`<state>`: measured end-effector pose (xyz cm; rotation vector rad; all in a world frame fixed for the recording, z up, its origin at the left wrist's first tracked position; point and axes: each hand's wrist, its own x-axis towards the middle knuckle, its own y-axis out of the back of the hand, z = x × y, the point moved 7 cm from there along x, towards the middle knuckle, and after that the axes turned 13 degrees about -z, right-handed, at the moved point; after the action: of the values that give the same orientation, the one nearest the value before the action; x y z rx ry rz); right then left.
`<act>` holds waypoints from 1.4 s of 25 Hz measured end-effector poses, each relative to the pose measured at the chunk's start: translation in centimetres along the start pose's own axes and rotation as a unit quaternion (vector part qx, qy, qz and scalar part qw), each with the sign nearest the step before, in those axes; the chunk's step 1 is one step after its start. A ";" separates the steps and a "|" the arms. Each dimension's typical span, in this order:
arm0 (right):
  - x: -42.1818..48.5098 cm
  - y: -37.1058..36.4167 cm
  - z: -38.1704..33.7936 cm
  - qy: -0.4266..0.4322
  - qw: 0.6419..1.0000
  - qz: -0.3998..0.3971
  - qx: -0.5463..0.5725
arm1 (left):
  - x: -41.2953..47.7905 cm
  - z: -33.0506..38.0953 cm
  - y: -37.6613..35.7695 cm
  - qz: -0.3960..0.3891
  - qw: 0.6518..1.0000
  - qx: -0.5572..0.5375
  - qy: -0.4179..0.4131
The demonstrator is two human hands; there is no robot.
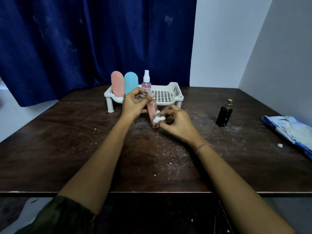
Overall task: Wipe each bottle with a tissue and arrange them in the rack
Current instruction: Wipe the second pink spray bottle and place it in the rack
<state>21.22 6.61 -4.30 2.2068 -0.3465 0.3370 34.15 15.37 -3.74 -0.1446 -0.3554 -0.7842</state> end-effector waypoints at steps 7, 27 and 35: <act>0.3 0.1 1.2 -0.041 0.999 0.016 0.023 | 0.0 0.1 0.2 0.021 1.000 0.006 0.008; 0.0 1.1 0.8 -0.048 0.997 0.052 -0.024 | -0.2 1.0 -0.4 0.032 0.990 0.140 0.007; -0.1 0.8 0.1 -0.049 0.994 0.037 -0.093 | -0.3 1.0 -0.2 0.036 0.991 0.126 0.017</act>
<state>20.90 6.06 -3.83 2.0339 -0.4953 0.2277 33.57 15.65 -2.89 0.0937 -0.4112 -0.6639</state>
